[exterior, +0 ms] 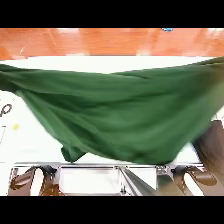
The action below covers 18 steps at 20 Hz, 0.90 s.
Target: Fold the shirts.
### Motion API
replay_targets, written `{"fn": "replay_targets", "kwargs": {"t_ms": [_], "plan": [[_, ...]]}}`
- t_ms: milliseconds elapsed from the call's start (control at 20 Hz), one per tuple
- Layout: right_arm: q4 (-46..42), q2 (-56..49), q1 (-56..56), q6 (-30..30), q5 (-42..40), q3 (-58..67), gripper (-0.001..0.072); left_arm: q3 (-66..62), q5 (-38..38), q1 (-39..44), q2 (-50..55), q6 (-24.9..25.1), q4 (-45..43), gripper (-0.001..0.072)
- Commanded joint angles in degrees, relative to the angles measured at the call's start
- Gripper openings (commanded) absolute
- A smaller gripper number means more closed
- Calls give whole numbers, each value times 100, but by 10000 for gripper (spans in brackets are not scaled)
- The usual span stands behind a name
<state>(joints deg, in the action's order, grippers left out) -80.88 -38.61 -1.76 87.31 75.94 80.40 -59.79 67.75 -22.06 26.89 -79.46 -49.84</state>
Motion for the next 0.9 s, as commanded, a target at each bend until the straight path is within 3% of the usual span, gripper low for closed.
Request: {"fn": "replay_targets", "kwargs": {"t_ms": [0, 150, 300, 500, 550, 600, 650, 800, 850], "plan": [[501, -1198, -2, -118, -994, -728, 23, 1499, -1421, 33, 623, 380, 758, 17], [1117, -2868, -2, -251, -1668, -396, 23, 1561, -2286, 286, 2127, 1115, 1386, 17], [1687, -4459, 7, -251, -1648, 479, 24, 1032, -2927, 654, 3783, 1152, 1410, 17], [2295, -5772, 2, -146, -1665, 1386, 25, -131, -2806, 863, 5473, 1150, 1412, 23], [2319, -5908, 0, 0, -1668, 1495, 86, -365, -2671, 870, 5696, 1150, 1410, 144], [2369, -5971, -42, 90, -1655, 1563, 347, -586, -2422, 839, 5860, 1137, 1392, 483], [2376, -5969, -125, 81, -1552, 1624, 408, -804, -2090, 734, 5943, 1108, 1202, 510], [2267, -5735, -813, 66, -415, 1923, 406, -1423, -719, -59, 5851, 199, -361, 509], [2118, -5565, -1119, -7, 81, 1919, 406, -1432, -313, -400, 5751, 170, -673, 509]]}}
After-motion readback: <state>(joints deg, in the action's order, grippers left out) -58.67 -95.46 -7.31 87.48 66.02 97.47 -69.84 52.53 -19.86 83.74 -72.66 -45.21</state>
